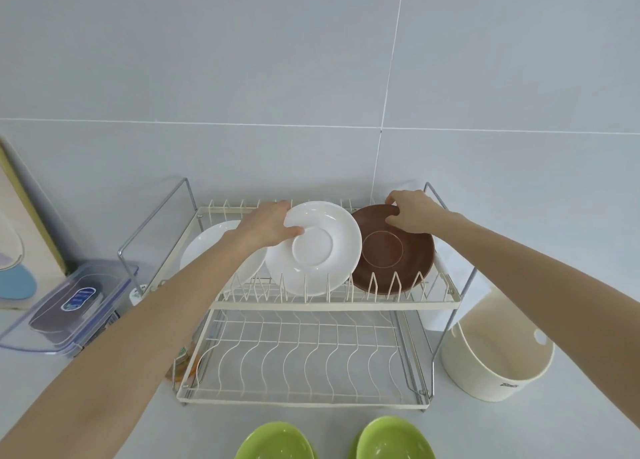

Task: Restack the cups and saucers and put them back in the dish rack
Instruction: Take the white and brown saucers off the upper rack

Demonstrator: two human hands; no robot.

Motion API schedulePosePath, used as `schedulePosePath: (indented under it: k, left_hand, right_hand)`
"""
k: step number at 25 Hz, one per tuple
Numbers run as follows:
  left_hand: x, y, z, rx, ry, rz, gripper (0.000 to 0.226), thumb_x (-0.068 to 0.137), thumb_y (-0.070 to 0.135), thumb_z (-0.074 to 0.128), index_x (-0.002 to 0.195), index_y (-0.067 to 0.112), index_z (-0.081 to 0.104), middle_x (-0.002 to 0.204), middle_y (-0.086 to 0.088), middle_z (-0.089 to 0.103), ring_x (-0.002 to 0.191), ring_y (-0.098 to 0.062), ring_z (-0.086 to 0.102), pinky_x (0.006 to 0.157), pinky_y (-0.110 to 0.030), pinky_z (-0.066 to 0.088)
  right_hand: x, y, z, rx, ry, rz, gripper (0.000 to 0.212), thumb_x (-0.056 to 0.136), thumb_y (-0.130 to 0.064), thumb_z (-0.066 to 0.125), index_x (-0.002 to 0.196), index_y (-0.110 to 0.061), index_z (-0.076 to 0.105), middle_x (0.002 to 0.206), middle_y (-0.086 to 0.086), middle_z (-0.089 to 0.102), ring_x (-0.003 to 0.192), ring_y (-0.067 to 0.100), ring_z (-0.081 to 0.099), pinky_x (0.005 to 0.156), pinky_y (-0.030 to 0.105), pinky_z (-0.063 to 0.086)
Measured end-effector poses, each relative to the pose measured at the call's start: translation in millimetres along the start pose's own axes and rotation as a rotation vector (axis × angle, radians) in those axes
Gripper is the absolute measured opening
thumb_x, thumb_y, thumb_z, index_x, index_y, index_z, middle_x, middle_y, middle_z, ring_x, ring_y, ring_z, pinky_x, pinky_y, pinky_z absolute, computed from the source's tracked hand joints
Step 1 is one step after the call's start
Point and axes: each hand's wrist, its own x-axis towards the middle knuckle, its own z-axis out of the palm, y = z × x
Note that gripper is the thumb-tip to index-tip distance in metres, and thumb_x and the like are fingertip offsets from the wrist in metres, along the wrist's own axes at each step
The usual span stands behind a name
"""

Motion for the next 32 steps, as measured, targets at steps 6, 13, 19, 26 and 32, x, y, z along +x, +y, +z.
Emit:
schedulePosePath:
  k: [6,13,19,26,32]
  left_hand:
    - [8,-1,5,-0.237,0.016,-0.085,0.047,0.079,0.025,0.068,0.117,0.003,0.051,0.119,-0.013,0.060,0.110,-0.029,0.055,0.071,-0.029,0.037]
    - [9,3,-1,-0.451,0.075,-0.087,0.024,0.079,0.015,0.067,0.094,0.014,0.049,0.098,-0.006,0.053,0.090,-0.021,0.048,0.065,-0.028,0.039]
    - [-3,9,-11,-0.647,0.106,-0.103,0.016,0.083,0.010,0.060,0.074,0.021,0.052,0.092,-0.010,0.060,0.080,-0.024,0.053,0.051,-0.024,0.038]
    - [-26,16,-33,-0.854,0.221,-0.135,0.024,0.085,0.010,0.058,0.068,0.025,0.048,0.077,-0.006,0.061,0.078,-0.026,0.054,0.057,-0.028,0.044]
    - [-63,17,-62,-1.073,0.238,-0.158,0.020,0.087,0.008,0.056,0.072,0.020,0.049,0.081,-0.007,0.057,0.068,-0.020,0.055,0.056,-0.027,0.050]
  right_hand:
    - [10,1,6,0.010,0.059,0.020,0.037,0.086,-0.003,0.048,0.122,-0.009,0.055,0.125,0.018,0.057,0.115,0.035,0.052,0.087,0.035,0.044]
    - [7,-7,-18,0.024,0.084,0.053,0.033,0.086,-0.005,0.048,0.115,-0.016,0.060,0.123,0.014,0.058,0.110,0.035,0.055,0.078,0.031,0.042]
    - [-17,-11,-42,0.130,0.134,0.024,0.033,0.089,-0.007,0.047,0.120,-0.010,0.054,0.123,0.015,0.058,0.108,0.032,0.054,0.086,0.034,0.042]
    - [-45,0,-66,0.385,0.315,0.089,0.029,0.089,-0.011,0.048,0.116,-0.014,0.057,0.113,0.019,0.063,0.093,0.032,0.056,0.078,0.035,0.047]
    - [-76,18,-90,0.736,0.409,0.194,0.028,0.086,-0.010,0.054,0.113,-0.013,0.061,0.103,0.015,0.064,0.084,0.026,0.057,0.086,0.039,0.054]
